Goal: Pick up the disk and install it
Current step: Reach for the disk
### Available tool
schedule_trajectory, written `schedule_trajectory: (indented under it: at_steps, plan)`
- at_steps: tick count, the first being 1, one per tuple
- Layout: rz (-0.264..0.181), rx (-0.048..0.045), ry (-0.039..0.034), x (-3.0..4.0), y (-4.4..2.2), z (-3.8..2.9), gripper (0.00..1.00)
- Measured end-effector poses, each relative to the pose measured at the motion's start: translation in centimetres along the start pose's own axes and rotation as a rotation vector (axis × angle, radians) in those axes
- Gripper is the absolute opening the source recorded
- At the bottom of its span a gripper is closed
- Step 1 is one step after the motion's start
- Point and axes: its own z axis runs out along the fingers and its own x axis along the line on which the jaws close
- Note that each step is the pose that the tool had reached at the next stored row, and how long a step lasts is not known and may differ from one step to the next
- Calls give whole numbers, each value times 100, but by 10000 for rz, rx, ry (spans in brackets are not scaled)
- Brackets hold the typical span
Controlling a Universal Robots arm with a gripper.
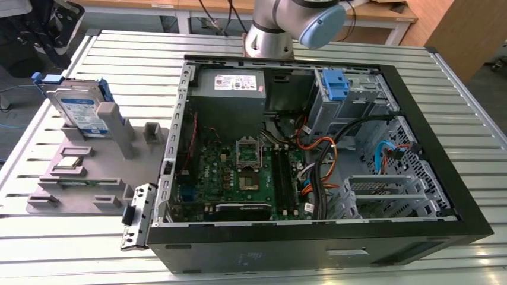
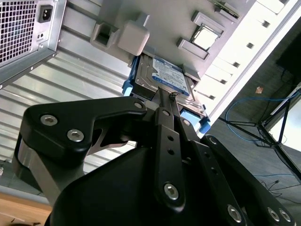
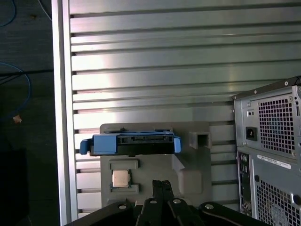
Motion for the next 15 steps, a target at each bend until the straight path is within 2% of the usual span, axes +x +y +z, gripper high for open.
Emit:
schedule_trajectory:
  at_steps: [6, 12, 15]
  plan:
    - [0, -25, 3, 0, 11, 13, 10]
    - [0, -117, 8, 8, 86, 58, 10]
    - [0, -129, 8, 28, 111, 90, 10]
